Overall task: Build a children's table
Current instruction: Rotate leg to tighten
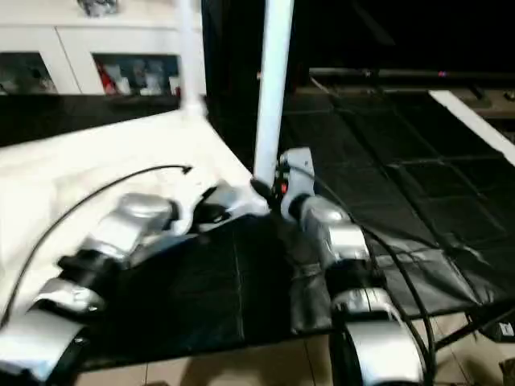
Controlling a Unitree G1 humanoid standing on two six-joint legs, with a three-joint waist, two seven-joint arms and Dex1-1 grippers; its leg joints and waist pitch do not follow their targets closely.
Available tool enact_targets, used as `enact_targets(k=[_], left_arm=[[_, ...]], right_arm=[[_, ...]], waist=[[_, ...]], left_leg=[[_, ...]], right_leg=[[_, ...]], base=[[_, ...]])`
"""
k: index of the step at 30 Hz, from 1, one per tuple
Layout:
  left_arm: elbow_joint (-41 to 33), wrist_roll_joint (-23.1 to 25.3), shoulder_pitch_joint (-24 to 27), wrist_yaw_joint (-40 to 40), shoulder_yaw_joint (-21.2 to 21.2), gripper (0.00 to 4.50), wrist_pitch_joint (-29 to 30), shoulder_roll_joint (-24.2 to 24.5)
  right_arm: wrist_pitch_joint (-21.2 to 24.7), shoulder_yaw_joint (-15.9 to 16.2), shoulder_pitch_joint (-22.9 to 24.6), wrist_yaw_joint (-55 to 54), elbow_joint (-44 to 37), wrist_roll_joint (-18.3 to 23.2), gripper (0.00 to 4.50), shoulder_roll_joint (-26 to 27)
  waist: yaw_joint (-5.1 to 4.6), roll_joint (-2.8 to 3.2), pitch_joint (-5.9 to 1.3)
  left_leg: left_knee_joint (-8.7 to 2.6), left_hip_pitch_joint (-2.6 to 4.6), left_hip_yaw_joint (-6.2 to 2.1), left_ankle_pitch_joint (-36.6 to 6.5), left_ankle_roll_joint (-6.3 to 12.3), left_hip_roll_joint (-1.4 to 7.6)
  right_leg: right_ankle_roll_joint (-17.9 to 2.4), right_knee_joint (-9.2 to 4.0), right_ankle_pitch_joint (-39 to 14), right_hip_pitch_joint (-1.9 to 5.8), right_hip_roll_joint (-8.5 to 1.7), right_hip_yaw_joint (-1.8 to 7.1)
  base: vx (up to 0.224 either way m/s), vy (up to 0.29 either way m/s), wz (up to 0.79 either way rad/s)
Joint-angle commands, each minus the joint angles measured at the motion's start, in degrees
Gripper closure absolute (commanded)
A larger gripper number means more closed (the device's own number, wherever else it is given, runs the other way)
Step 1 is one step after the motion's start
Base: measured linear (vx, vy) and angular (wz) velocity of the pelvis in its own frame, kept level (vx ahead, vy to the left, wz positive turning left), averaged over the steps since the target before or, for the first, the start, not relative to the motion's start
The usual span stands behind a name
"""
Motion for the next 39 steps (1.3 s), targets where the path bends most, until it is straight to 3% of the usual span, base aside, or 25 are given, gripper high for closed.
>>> enact_targets(k=[1,2,4,7,9,13,15,19,22,26,29,32,35,39], left_arm=[[-3.24,-2.32,-4.48,2.02,0.7,4.5,-1.64,-3.44],[-3.54,-2.11,-4.21,1.41,0.38,4.5,-1.97,-3.12],[-3.78,-1.62,-3.65,0.33,-0.23,4.5,-2.63,-2.31],[-4.13,-0.81,-2.65,-1.61,-1.09,4.5,-3.24,-0.93],[-4.34,-0.42,-2.2,-2.41,-1.57,4.5,-4.19,-0.19],[-4.32,0.08,-0.97,-5.14,-2.5,4.5,-6.85,1.97],[-4.3,-0.15,0.55,-9.61,-3.2,4.5,-9.28,4.76],[-4.49,-1.02,1.62,-14.47,-3.66,4.5,-11.59,6.99],[-5.04,-2.38,2.75,-20.94,-4.54,4.5,-15.51,9.47],[-4.9,-2.73,3.7,-28.38,-6.52,4.5,-20.59,13.02],[-5.28,-3.4,4.05,-31.91,-6.86,4.5,-20.98,14.29],[-5.96,-3.56,4.52,-34.75,-7.51,4.5,-21.69,15.32],[-6.95,-3.88,5.16,-37.74,-8.64,4.5,-22.63,16.28],[-7.65,-3.93,5.6,-40.25,-9.74,4.5,-23.77,16.97]], right_arm=[[2.4,4.48,1.05,3.58,2.76,1.43,1.81,7.01],[2.11,4.57,1.47,3.86,2.38,1.15,1.75,6.89],[1.66,4.88,2.34,4.49,1.79,0.41,1.36,6.28],[0.34,5.3,3.8,5.63,1.38,-1.11,1.3,4.59],[0.27,5.53,4.48,6.6,0.86,-1.15,0.91,3.66],[-0.5,6.35,6.58,10.42,-1.37,-0.93,0.72,0.48],[-1.7,6.71,9.34,17.15,-5.38,0.04,0.42,-3.89],[-2.37,6.76,11.23,23.52,-8.71,1.07,0.16,-7.58],[-1.84,6.37,11.99,29.57,-10.61,2.45,0.16,-11.39],[-1.14,6.93,12.57,38.51,-12.89,4.86,0.16,-16.15],[-1.86,7.76,12.76,42.89,-14.1,5.55,0.16,-18.06],[-2.27,8.75,12.87,46.71,-15.08,6.05,0.16,-19.1],[-2.69,10.31,12.76,50.53,-15.46,6.1,0.53,-19.87],[-3.35,12.37,12.27,53.4,-14.75,5.09,0.86,-20.07]], waist=[[0.42,0.89,-4.52],[0.53,0.66,-4.51],[0.61,0.79,-4.45],[0.49,0.75,-4.23],[0.64,0.92,-4.16],[0.64,1.06,-4.15],[0.85,1.28,-4.24],[0.79,1.12,-4.25],[1.42,1.09,-4.18],[2.54,1.08,-4.03],[3.47,1.29,-3.96],[3.64,1.05,-4.01],[3.8,1.12,-4.06],[4.21,1.12,-3.97]], left_leg=[[-3.48,-0.18,-0.79,-3.53,1.94,2.16],[-3.48,-0.14,-0.78,-3.33,2.62,2.13],[-3.48,0.02,-0.7,-3.51,3.08,2.2],[-3.68,0.08,-0.73,-5.66,2.67,2.29],[-3.79,0.19,-0.78,-6.74,2.16,2.32],[-3.81,0.27,-0.79,-7.24,2.12,2.44],[-3.79,0.13,-0.96,-6.97,2.31,2.43],[-3.73,0.13,-0.86,-6.92,2.87,2.51],[-3.63,0.11,-0.75,-7.29,3.29,2.6],[-3.5,0.3,-0.44,-7.31,3.63,2.81],[-3.61,0.49,-0.51,-7.91,2.93,2.97],[-3.62,0.35,-0.53,-7.79,2.62,2.99],[-3.5,0.17,-0.51,-6.97,3.09,2.87],[-3.58,0.34,-0.53,-7.7,2.65,2.96]], right_leg=[[-12.77,-3.12,-2.45,3.87,-4.73,3.57],[-13.2,-3.04,-1.76,4.01,-4.82,3.51],[-13.47,-3.14,-1.93,3.99,-4.88,3.53],[-13.03,-3.56,-5.29,4.01,-4.98,3.53],[-12.08,-3.87,-7.59,3.96,-5.01,3.56],[-12.04,-3.8,-6.79,3.9,-4.93,3.62],[-12.27,-3.59,-5.05,4.19,-4.88,3.54],[-13.3,-3.52,-4.72,4.05,-4.98,3.52],[-12.53,-3.71,-6.94,4.29,-5.01,3.62],[-13.01,-3.63,-7.29,3.7,-4.9,3.54],[-12.1,-3.81,-10.34,3.5,-5.09,3.51],[-12.0,-3.64,-9.74,3.5,-5.02,3.49],[-12.44,-3.43,-8.21,3.53,-5.05,3.48],[-11.85,-3.75,-11.19,3.36,-5.14,3.47]], base=[[0.0,0.0,0.0],[0.0,0.0,0.0],[0.0,0.0,0.0],[0.0,0.0,0.0],[0.0,0.0,0.0],[0.0,0.0,0.0],[0.0,0.0,0.0],[0.0,0.0,0.0],[0.0,0.0,0.0],[0.0,0.0,0.0],[0.0,0.0,0.0],[0.0,0.0,0.0],[0.0,0.0,0.0],[0.0,0.0,0.0]])
